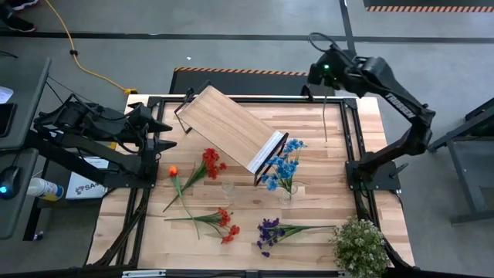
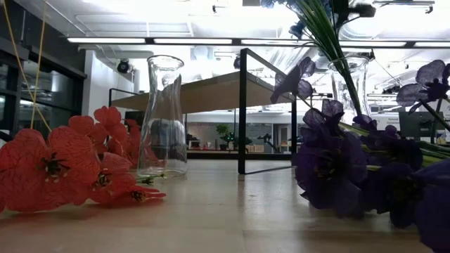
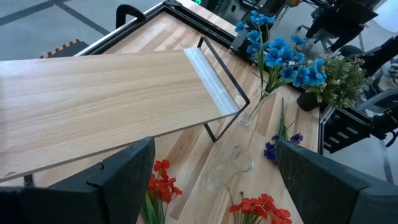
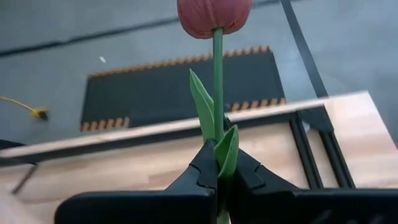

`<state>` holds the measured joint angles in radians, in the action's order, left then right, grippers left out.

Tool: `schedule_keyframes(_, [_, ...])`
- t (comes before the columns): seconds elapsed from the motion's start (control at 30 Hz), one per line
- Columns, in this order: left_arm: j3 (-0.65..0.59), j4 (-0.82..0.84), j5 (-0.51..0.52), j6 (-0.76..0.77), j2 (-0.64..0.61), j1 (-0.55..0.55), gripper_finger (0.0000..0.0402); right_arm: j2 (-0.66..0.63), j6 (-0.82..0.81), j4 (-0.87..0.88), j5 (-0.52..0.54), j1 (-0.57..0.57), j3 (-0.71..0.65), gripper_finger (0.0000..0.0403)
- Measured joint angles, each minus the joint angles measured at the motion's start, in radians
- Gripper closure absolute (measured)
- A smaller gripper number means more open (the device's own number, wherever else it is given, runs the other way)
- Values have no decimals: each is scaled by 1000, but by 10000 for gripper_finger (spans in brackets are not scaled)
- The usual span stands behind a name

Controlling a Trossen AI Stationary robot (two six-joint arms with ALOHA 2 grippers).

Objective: Pick and place flowers into a vace then onto a shelf
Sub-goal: Put the pink flower into the right transparent vase

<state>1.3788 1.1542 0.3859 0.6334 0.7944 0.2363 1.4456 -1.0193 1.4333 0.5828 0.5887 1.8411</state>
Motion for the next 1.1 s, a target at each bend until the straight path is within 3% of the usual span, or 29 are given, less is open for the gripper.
schedule_keyframes(0.53, [0, 0, 0, 0, 23, 0, 34, -2, -1, 138, 225, -270, 336, 402])
schedule_keyframes(0.87, [0, 0, -37, 0, 35, 0, 34, -96, -28, 139, 277, -443, 310, 401])
schedule_keyframes(1.1, [0, 0, -37, 0, 35, 0, 34, -205, -78, 138, 333, -532, 219, 401])
